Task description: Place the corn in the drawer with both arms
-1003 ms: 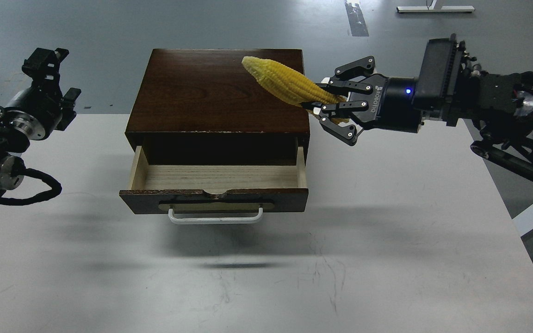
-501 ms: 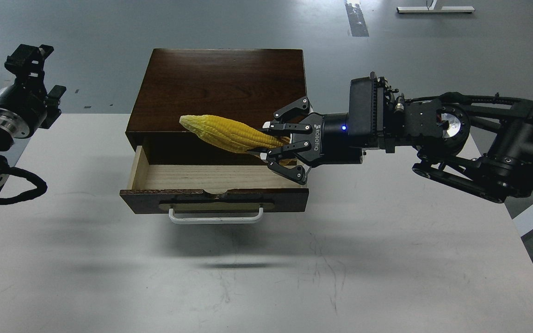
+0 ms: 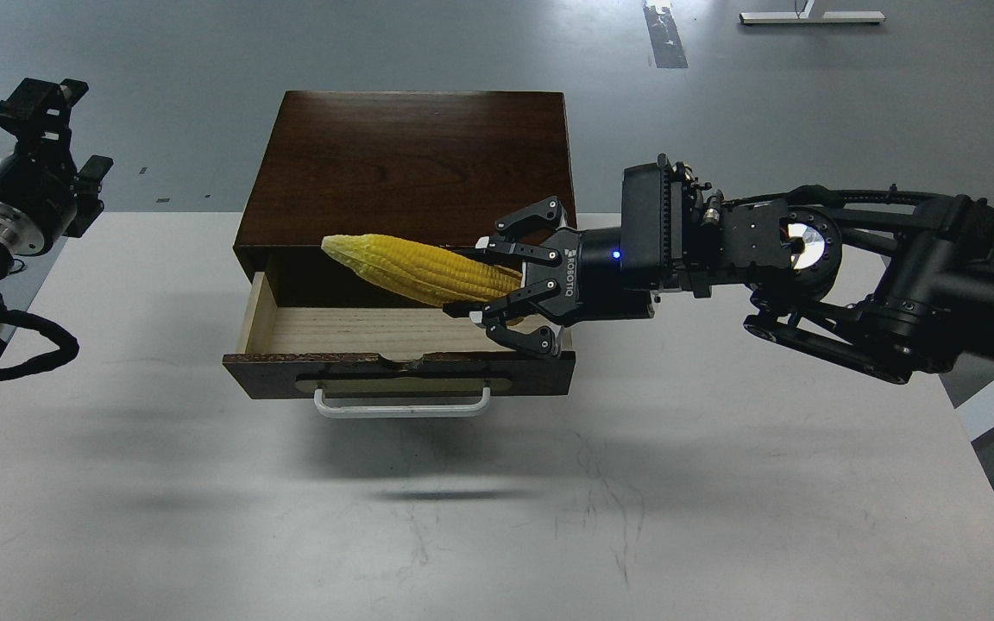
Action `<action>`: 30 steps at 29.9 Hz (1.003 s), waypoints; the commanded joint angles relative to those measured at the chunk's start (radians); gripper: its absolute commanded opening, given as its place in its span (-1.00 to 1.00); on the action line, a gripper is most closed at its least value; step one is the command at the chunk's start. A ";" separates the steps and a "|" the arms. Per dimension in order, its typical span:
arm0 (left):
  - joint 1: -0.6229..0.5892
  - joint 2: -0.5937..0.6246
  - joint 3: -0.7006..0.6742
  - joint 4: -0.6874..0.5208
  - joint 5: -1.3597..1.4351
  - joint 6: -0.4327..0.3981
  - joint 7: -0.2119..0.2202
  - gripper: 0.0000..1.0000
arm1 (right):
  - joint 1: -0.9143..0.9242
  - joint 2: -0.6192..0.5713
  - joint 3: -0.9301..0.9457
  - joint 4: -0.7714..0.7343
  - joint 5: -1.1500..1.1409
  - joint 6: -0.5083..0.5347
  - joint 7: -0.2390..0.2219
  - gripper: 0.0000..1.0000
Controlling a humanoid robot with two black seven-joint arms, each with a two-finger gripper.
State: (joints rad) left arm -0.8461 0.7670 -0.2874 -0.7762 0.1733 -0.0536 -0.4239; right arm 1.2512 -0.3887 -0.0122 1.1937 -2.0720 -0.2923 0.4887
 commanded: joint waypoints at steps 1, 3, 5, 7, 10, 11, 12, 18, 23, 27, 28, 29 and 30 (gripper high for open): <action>0.001 0.006 -0.001 0.000 0.000 -0.002 -0.001 0.95 | -0.006 0.016 0.003 -0.032 0.003 -0.002 0.000 0.82; 0.001 0.008 -0.003 0.000 0.000 -0.003 -0.001 0.96 | -0.007 0.022 0.003 -0.042 0.006 -0.002 0.000 0.83; 0.001 0.009 -0.003 0.000 0.000 -0.006 -0.001 0.96 | -0.009 0.025 0.005 -0.042 0.009 -0.002 0.000 0.85; 0.001 0.014 -0.003 0.000 0.000 -0.006 -0.001 0.96 | -0.016 0.037 0.005 -0.040 0.012 -0.002 0.000 0.87; 0.001 0.015 -0.004 0.000 0.000 -0.006 -0.001 0.96 | -0.019 0.047 0.008 -0.037 0.013 -0.004 0.000 0.90; 0.002 0.015 -0.003 0.000 0.000 -0.006 -0.001 0.96 | -0.019 0.047 0.009 -0.036 0.013 -0.005 0.000 0.90; 0.002 0.015 -0.003 0.000 0.000 -0.006 -0.003 0.96 | -0.019 0.047 0.011 -0.036 0.013 -0.005 0.000 0.90; 0.001 0.017 -0.012 0.000 -0.009 -0.046 -0.001 0.96 | -0.019 0.048 0.089 -0.036 0.082 -0.039 0.000 0.95; 0.001 0.021 -0.033 0.000 -0.015 -0.064 0.008 0.96 | -0.016 0.039 0.199 -0.042 0.376 -0.028 -0.018 0.98; 0.001 0.021 -0.038 0.002 -0.018 -0.064 0.010 0.96 | -0.010 -0.024 0.221 -0.043 0.927 0.010 -0.157 0.99; 0.001 0.021 -0.039 0.002 -0.018 -0.064 0.010 0.96 | -0.010 -0.044 0.218 -0.043 1.008 0.015 -0.171 0.99; 0.001 0.021 -0.041 0.002 -0.018 -0.064 0.010 0.96 | -0.010 -0.064 0.213 -0.042 1.086 0.022 -0.183 0.99; 0.001 0.021 -0.041 0.000 -0.018 -0.064 0.010 0.96 | -0.019 -0.106 0.210 -0.040 1.224 0.044 -0.202 1.00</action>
State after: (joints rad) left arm -0.8451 0.7885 -0.3254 -0.7745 0.1552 -0.1192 -0.4142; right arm 1.2398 -0.4158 0.2052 1.1502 -1.2007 -0.2837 0.3389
